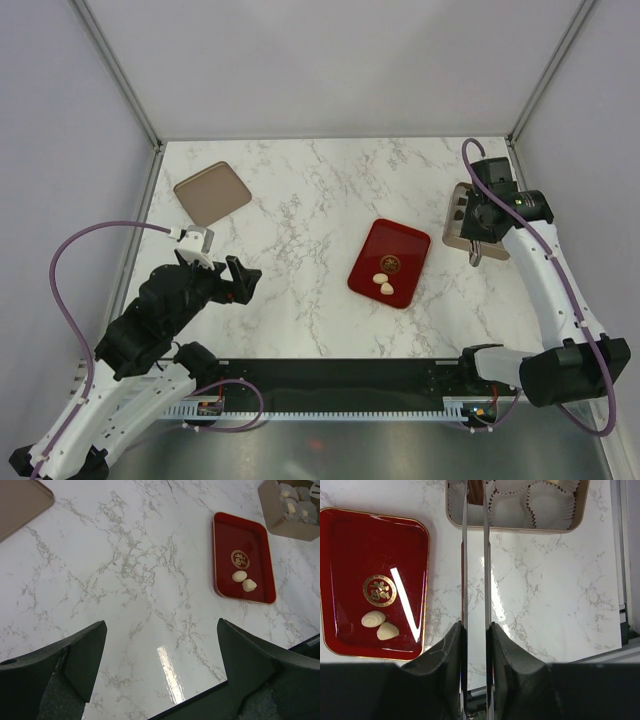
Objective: Pack the chocolate
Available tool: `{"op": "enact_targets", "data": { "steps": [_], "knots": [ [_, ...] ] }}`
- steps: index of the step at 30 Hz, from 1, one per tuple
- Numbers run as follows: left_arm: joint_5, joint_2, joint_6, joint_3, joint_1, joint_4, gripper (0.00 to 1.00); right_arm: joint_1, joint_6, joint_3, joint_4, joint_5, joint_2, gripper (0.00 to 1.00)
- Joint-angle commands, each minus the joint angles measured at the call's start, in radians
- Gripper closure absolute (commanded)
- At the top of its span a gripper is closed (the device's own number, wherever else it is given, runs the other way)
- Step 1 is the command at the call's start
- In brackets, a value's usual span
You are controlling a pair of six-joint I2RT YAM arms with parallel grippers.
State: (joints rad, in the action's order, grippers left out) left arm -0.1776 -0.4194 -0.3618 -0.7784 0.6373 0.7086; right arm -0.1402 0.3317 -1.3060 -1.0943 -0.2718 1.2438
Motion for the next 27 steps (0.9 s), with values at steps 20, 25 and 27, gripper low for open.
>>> {"op": "enact_targets", "data": {
  "steps": [20, 25, 27],
  "knots": [
    [0.02, -0.01, -0.016, -0.004, 0.005, -0.017, 0.0, 0.134, 0.043, 0.188, 0.246, 0.138, 0.04, 0.74],
    [0.017, -0.012, -0.016, -0.004, 0.005, -0.017, 0.0, 0.136, 0.043, 0.214, 0.263, 0.155, 0.051, 0.73],
    [0.017, -0.013, -0.016, -0.004, 0.005, -0.018, 0.0, 0.134, 0.041, 0.217, 0.264, 0.154, 0.049, 0.72]
  ]
}}
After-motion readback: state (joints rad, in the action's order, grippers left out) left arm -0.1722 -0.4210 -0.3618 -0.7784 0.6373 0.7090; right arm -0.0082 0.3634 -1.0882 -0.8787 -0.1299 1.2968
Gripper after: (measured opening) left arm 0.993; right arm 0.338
